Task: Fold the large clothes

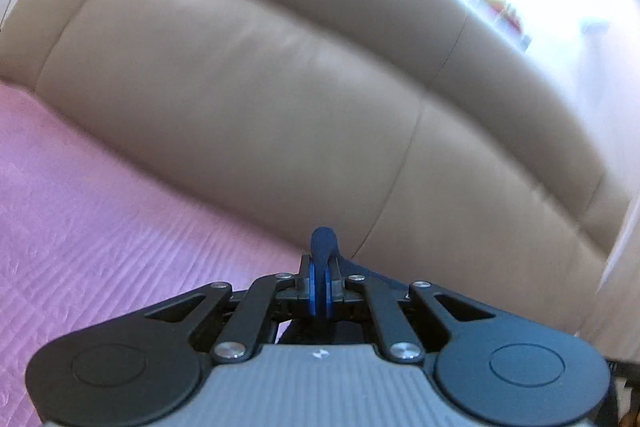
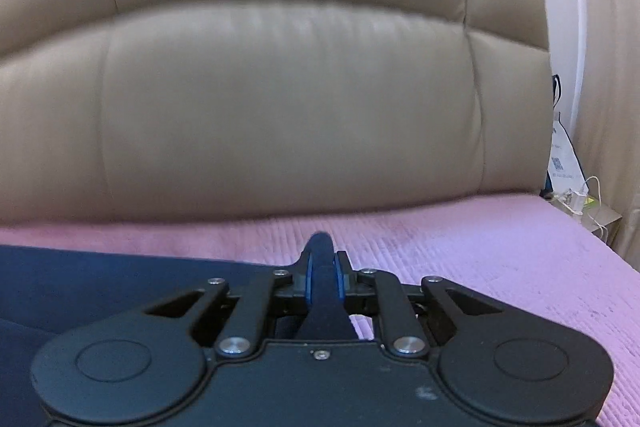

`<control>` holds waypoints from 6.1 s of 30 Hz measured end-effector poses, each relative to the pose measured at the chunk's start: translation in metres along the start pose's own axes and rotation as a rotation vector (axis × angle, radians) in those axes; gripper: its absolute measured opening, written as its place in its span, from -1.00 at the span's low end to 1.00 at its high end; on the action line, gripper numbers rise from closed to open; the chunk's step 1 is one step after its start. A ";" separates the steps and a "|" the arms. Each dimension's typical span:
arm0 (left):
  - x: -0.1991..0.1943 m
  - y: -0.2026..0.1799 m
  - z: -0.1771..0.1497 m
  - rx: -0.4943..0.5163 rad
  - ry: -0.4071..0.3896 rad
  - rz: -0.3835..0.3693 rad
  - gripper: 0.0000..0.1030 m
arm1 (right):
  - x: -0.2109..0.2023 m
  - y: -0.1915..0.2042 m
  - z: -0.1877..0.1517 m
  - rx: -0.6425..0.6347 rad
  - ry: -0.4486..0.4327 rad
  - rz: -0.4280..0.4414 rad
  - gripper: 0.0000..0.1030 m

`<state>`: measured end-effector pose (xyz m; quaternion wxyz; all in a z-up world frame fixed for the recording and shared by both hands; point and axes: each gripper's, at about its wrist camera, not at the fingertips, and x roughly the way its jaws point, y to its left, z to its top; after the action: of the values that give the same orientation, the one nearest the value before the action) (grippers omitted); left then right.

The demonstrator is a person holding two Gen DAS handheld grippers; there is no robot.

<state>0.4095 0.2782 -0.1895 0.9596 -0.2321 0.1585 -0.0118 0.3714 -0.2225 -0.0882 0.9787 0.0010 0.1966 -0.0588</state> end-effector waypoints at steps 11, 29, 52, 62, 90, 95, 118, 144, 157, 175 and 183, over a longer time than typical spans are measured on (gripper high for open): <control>0.058 0.037 -0.046 -0.024 0.185 0.102 -0.78 | 0.076 0.038 -0.062 -0.182 0.224 -0.124 -0.59; -0.129 0.007 -0.006 -0.096 0.358 0.231 -0.69 | -0.079 0.123 -0.135 -0.023 0.365 0.172 -0.72; -0.193 0.091 -0.108 -0.788 0.355 0.163 -0.07 | -0.095 0.101 -0.136 0.080 0.432 0.290 -0.64; -0.165 0.062 -0.104 -0.602 0.324 0.093 -0.17 | -0.115 0.075 -0.147 0.216 0.361 0.394 -0.58; -0.126 -0.271 -0.114 0.434 0.303 -0.581 -0.90 | -0.123 -0.140 -0.108 0.710 0.250 0.424 -0.53; -0.097 -0.280 -0.204 0.657 0.478 -0.492 -0.89 | -0.116 -0.171 -0.117 0.752 0.285 0.340 -0.20; -0.127 -0.306 -0.201 0.632 0.290 -0.480 -0.89 | -0.044 -0.107 -0.040 0.410 0.371 0.584 -0.52; -0.153 -0.186 -0.172 0.347 0.585 -0.371 -0.99 | -0.121 -0.073 -0.133 0.168 0.495 0.168 -1.00; -0.161 -0.193 -0.166 0.434 0.559 -0.426 -0.95 | -0.095 -0.053 -0.033 0.177 0.227 0.359 0.32; -0.167 -0.197 -0.147 0.458 0.573 -0.561 -0.87 | -0.088 -0.043 -0.034 0.174 0.271 0.236 -0.79; -0.163 -0.207 -0.168 0.543 0.644 -0.461 -0.85 | -0.121 -0.038 -0.120 0.126 0.490 0.148 -0.88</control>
<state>0.2132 0.0350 -0.1891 0.8601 0.0135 0.3831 -0.3367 0.2098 -0.2436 -0.1520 0.9016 0.0907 0.4230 0.0027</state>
